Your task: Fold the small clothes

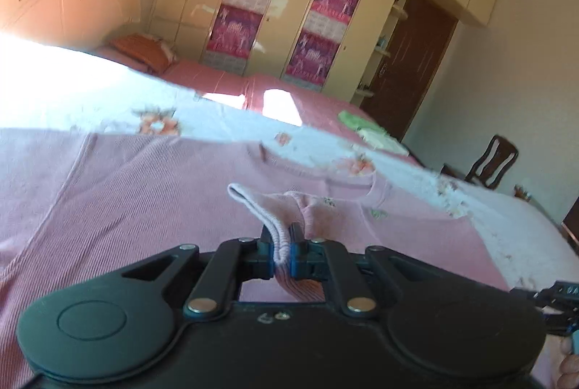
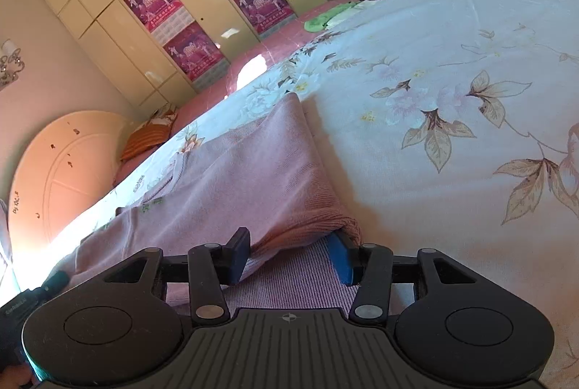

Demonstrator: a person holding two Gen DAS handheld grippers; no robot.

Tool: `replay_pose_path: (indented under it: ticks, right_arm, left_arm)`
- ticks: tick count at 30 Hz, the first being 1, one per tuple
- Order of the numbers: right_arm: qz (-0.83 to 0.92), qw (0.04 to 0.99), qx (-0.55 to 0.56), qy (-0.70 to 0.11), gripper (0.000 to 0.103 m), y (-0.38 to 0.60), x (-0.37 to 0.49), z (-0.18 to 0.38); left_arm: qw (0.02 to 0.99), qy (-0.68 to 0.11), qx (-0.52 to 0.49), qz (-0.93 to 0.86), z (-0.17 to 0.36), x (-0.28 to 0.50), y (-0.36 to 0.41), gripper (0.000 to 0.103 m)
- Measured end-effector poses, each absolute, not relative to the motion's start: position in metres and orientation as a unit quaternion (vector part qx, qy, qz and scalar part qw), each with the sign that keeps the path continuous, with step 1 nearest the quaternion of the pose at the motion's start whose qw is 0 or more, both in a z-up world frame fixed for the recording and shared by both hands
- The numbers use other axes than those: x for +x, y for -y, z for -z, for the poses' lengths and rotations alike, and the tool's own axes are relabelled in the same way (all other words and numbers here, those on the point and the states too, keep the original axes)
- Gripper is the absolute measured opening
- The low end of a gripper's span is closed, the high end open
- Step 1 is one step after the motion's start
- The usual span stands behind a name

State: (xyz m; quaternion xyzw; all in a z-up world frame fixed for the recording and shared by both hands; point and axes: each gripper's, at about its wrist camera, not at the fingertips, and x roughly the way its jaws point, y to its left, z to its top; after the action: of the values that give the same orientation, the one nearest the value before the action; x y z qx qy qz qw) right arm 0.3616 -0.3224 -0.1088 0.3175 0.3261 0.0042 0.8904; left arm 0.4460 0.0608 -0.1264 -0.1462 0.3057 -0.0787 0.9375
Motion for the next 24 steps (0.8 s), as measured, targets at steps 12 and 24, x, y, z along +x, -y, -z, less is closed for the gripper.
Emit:
replay_pose_path:
  ticks: [12,24]
  right_arm:
    - [0.006,0.898,0.263,-0.352,0.006,0.327,0.348,0.095]
    - [-0.028,0.930,0.131,-0.343,0.006,0.297,0.434,0.099]
  left_arm:
    - [0.929,-0.325,-0.166,0.056,0.139,0.446,-0.076,0.027]
    - [0.935,-0.340,-0.031,0.098,0.138,0.491,0.001,0.073]
